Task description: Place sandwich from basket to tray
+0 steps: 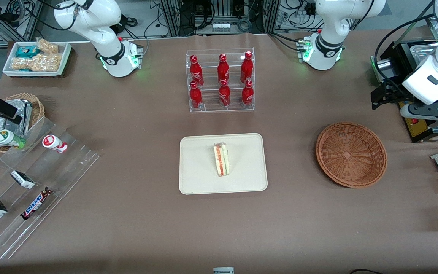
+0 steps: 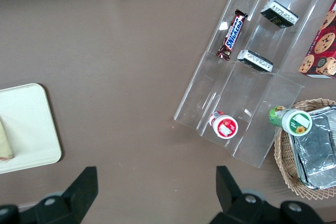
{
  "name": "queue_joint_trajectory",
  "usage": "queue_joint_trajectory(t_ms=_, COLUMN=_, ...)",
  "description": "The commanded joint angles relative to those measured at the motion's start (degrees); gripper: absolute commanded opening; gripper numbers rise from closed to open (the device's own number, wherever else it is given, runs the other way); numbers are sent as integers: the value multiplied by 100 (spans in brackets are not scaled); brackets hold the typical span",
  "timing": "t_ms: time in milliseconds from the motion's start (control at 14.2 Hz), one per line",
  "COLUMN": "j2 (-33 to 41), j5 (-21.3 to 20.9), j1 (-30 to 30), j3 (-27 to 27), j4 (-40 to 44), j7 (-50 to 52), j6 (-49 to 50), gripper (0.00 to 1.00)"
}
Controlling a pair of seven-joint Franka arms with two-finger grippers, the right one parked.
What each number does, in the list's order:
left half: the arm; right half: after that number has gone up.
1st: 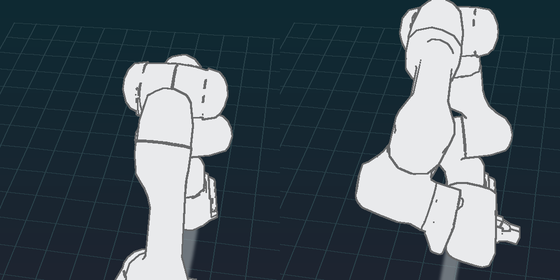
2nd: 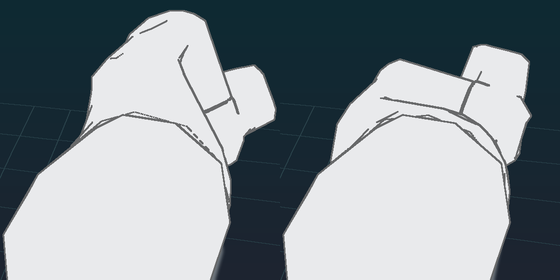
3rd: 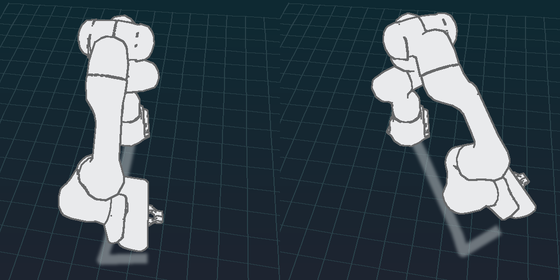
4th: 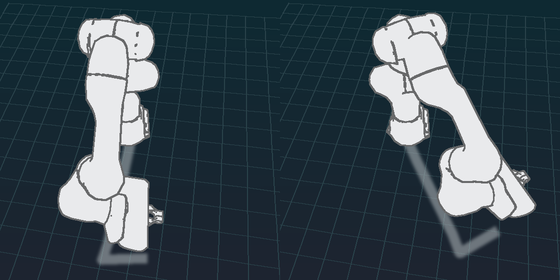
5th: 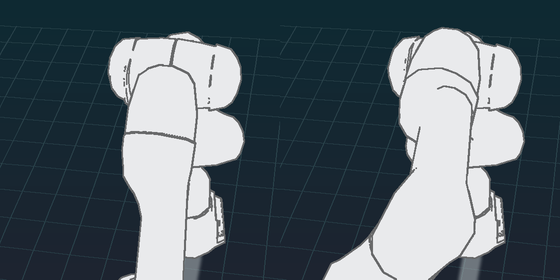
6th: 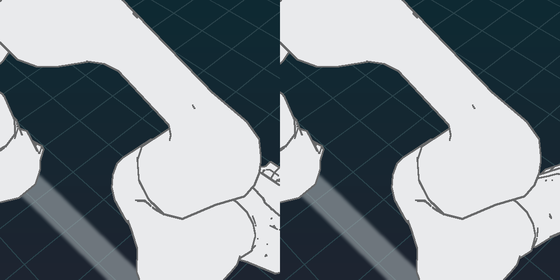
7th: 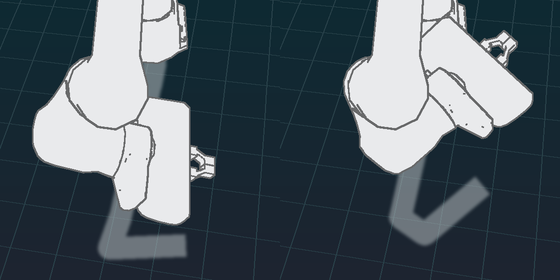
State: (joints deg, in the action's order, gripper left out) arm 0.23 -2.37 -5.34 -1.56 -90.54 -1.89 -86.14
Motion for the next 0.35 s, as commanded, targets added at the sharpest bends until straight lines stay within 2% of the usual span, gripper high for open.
queue_joint_trajectory(t_ms=0, j2=47, j5=-9, j1=-28, j3=-98, j4=-51, j7=-22, j6=-17, gripper=100)
queue_joint_trajectory(t_ms=281, j2=73, j5=-9, j1=-19, j3=-116, j4=-51, j7=-22, j6=-8, gripper=100)
